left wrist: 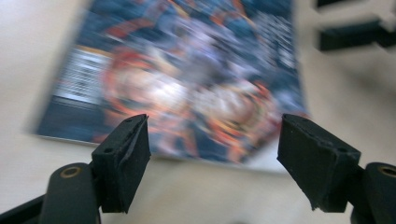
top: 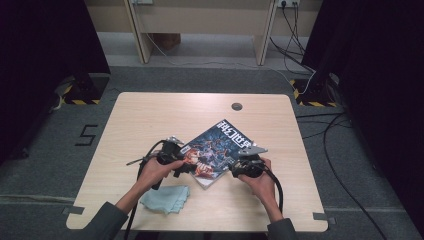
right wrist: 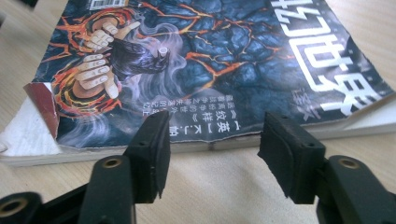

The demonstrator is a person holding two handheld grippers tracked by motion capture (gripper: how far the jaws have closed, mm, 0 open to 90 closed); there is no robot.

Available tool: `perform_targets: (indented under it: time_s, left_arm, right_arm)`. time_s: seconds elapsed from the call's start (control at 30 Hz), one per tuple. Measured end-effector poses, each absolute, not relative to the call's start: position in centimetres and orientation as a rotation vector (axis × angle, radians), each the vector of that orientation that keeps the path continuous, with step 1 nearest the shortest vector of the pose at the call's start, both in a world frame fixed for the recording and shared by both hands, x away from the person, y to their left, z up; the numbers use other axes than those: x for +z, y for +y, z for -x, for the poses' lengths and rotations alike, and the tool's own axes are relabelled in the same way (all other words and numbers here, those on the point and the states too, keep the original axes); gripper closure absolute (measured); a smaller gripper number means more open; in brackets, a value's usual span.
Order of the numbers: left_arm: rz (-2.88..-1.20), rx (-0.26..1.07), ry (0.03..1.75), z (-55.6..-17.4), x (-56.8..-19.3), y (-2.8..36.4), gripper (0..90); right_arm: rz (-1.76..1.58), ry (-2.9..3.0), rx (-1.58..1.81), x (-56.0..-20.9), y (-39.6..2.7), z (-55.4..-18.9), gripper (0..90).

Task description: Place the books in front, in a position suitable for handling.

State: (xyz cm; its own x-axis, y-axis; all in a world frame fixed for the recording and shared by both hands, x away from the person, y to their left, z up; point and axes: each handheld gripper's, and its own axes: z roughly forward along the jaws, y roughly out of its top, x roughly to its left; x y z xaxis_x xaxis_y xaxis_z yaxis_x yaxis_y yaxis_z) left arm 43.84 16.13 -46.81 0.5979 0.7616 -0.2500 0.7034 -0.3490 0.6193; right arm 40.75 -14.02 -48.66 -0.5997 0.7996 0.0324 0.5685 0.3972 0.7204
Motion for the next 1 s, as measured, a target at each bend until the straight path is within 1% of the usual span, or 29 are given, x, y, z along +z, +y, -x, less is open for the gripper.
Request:
perform_targets:
  time_s: [0.1,0.23,0.33,0.43,0.57,0.67,0.73,0.83,0.9,1.0]
  left_arm:
    - [-2.108,0.15,1.201,-45.3,-47.3,16.7,22.2]
    - [-2.154,0.221,1.198,-46.5,-48.1,16.6,21.2]
    - [-2.157,0.219,1.214,-47.2,-48.4,16.5,20.4]
    - [-2.183,0.199,1.227,-47.4,-48.9,16.4,21.9]
    - [-2.268,0.248,1.167,-46.8,-49.0,16.0,23.8]
    - [-2.352,0.247,1.093,-45.8,-48.9,15.7,24.3]
    - [-2.349,0.222,1.098,-45.3,-48.8,15.7,24.4]
    - [-2.356,0.233,1.081,-44.5,-48.8,15.6,24.3]
    - [-2.351,0.21,1.077,-43.9,-48.8,15.5,24.3]
    - [-2.39,0.168,1.058,-42.7,-48.6,15.0,24.3]
  right_arm:
    - [-1.23,2.347,1.009,-48.8,-14.0,-40.7,37.9]
    - [-1.271,2.344,1.015,-48.9,-13.8,-40.8,33.1]
    - [-1.341,2.351,1.025,-49.1,-13.7,-40.9,31.0]
    - [-1.349,2.358,1.03,-49.2,-13.6,-40.9,29.5]
    - [-1.35,2.367,1.043,-49.4,-13.2,-41.0,28.7]
    - [-1.368,2.366,1.044,-49.5,-13.2,-41.1,28.6]
    - [-1.368,2.364,1.049,-49.5,-13.2,-41.2,28.6]
    - [-1.386,2.373,1.054,-49.7,-13.0,-41.3,28.5]
    - [-1.38,2.379,1.048,-49.8,-12.9,-41.3,28.2]
    - [-1.375,2.376,1.013,-50.0,-12.7,-41.4,26.3]
